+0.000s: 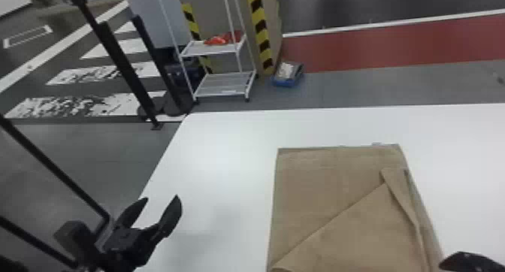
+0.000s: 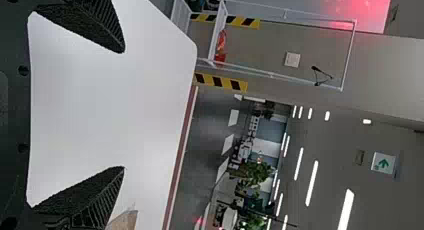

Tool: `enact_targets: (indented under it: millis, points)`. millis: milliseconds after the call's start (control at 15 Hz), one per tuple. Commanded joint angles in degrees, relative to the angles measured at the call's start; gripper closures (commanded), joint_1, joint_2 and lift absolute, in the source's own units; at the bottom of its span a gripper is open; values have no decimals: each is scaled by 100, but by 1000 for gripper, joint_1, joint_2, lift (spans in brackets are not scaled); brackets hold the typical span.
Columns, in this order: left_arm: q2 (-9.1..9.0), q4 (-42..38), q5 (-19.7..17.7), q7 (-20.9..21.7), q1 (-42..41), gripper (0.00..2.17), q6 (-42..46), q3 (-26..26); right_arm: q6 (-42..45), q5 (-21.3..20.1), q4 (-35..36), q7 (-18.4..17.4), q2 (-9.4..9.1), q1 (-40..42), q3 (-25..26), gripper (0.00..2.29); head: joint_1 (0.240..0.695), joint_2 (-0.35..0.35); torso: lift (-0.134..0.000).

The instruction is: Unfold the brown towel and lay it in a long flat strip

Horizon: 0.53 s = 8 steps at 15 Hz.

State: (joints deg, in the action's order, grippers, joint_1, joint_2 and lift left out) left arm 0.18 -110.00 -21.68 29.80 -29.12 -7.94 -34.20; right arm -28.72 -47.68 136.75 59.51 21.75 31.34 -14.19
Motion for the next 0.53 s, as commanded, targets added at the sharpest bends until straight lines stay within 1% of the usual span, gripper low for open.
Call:
enact_targets:
  millis: [0,67,200,467]
  points:
    - [-32,5,85,8,73,33,-81,19,-218,-181,-69,16,-4,-93,-154,151,695,350,-117]
    - [-32,14,102,44,126,33,-187,28,-254,-295,-157,104,-12,-181,-286,154,695,350,-117]
    - [-32,5,111,79,134,33,-204,37,-517,-435,-306,157,-12,-400,-532,184,695,350,-117]
    - [-32,14,155,79,152,33,-222,45,-816,-471,-535,157,-12,-743,-822,221,695,350,-117]
